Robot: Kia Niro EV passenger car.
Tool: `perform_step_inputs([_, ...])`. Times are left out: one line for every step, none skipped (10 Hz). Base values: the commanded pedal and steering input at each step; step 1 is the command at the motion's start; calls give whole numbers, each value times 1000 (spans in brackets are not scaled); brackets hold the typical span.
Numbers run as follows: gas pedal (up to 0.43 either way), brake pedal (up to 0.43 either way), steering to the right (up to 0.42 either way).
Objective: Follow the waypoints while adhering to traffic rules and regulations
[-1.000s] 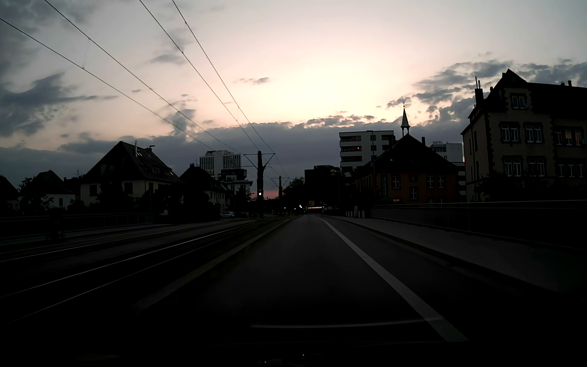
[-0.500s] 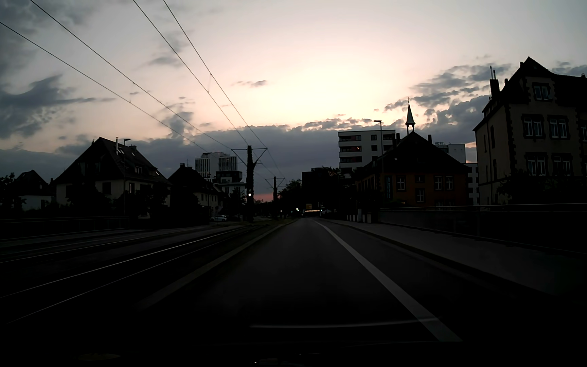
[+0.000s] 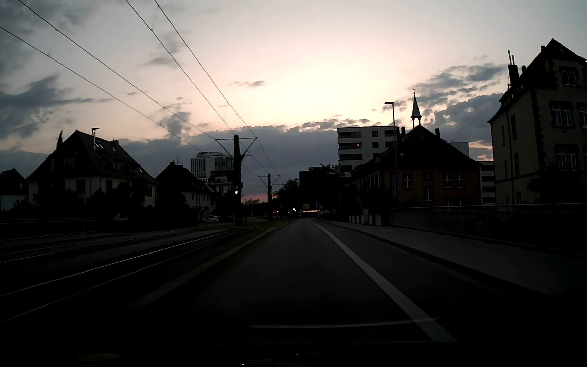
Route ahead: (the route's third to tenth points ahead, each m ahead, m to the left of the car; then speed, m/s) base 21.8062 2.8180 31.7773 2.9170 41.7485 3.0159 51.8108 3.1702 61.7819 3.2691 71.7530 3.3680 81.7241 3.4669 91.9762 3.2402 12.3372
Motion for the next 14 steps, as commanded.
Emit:
perform_step_inputs([79, 0, 2])
perform_step_inputs([79, 0, 0])
perform_step_inputs([79, 0, -1])
perform_step_inputs([79, 0, -1])
perform_step_inputs([79, 0, -1])
perform_step_inputs([79, 0, -1])
perform_step_inputs([79, 0, -1])
perform_step_inputs([79, 0, -1])
perform_step_inputs([79, 0, -1])
perform_step_inputs([79, 0, -1])
perform_step_inputs([79, 0, -1])
perform_step_inputs([79, 0, -1])
perform_step_inputs([79, 0, -1])
perform_step_inputs([79, 0, -2])
